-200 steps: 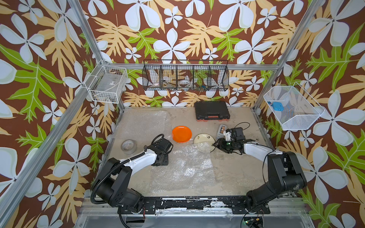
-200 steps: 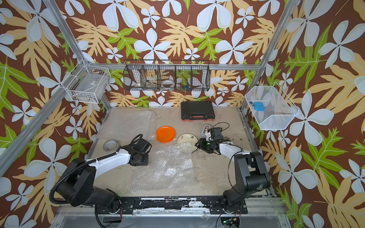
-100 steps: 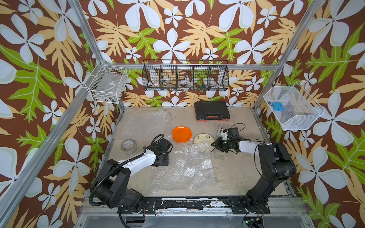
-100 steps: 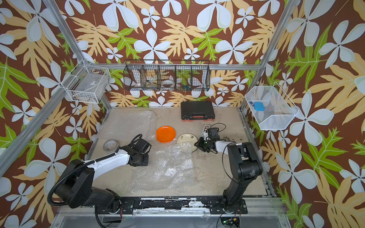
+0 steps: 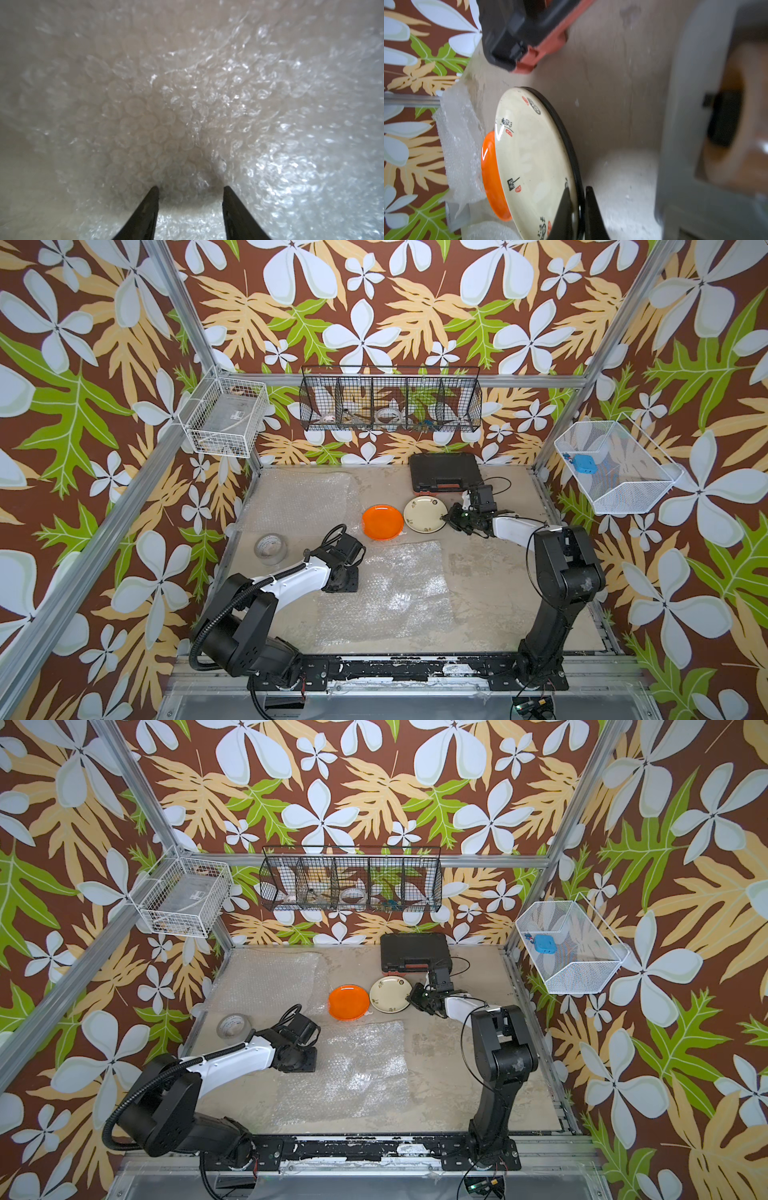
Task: Wrap dinner plates in bubble wrap
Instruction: Place the plate at the center of the board, then move the bubble wrap to the center of the board.
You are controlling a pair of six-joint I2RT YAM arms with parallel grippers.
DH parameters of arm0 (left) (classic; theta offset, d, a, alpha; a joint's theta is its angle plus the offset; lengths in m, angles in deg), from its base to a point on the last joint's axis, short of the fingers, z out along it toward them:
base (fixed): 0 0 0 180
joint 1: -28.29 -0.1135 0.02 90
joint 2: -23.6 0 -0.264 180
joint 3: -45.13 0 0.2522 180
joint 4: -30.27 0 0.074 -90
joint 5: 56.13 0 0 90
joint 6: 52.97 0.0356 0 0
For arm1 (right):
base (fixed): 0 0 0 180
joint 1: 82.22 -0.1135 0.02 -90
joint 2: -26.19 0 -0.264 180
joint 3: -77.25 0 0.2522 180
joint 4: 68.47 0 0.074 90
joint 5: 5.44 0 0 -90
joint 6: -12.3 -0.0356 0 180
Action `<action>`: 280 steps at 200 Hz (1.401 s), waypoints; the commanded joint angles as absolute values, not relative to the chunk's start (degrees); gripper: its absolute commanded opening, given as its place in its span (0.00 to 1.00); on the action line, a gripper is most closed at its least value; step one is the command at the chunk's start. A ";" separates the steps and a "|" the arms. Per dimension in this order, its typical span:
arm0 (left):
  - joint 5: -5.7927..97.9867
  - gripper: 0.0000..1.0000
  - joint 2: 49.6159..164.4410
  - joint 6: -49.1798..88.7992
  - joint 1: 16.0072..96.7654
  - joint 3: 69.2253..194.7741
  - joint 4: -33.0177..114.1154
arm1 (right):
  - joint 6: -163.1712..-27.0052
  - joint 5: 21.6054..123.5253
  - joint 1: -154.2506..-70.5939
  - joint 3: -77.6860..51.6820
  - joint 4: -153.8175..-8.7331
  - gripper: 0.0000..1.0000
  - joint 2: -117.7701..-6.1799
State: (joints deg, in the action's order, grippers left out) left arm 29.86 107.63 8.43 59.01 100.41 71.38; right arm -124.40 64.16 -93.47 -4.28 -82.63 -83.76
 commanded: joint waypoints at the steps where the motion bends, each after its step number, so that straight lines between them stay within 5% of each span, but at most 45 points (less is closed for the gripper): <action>1: 32.92 0.52 108.87 7.62 60.03 100.53 69.86 | -125.70 66.11 -93.43 -9.00 -84.78 0.02 -87.45; 20: 33.86 0.52 109.20 6.90 61.26 101.28 69.18 | -125.65 65.87 -93.47 -11.34 -86.10 0.07 -88.95; 64: 32.57 0.52 106.92 5.45 61.77 104.07 69.05 | -120.80 68.01 -93.47 -12.37 -92.67 0.40 -83.92; 143: 27.77 0.53 105.39 5.22 61.77 105.92 74.73 | -107.97 61.06 -94.90 13.13 -101.48 0.46 -60.59; 173: 29.58 0.53 105.08 3.83 61.78 102.91 73.01 | -108.79 63.16 -95.38 21.64 -99.12 0.62 -55.64; 204: 31.28 0.53 106.15 3.93 61.77 101.79 71.83 | -109.56 52.30 -95.58 24.95 -91.14 0.52 -60.33; 238: 34.93 0.49 106.18 4.16 61.77 102.40 70.18 | -106.26 59.77 -93.28 21.42 -94.90 0.05 -60.75; 268: 47.84 0.47 107.46 2.02 61.95 100.24 61.93 | -102.42 64.98 -88.40 17.76 -98.75 0.00 -61.17; 280: 49.61 0.47 108.41 0.89 62.04 99.27 59.47 | -101.48 66.38 -87.60 15.70 -100.47 0.08 -61.90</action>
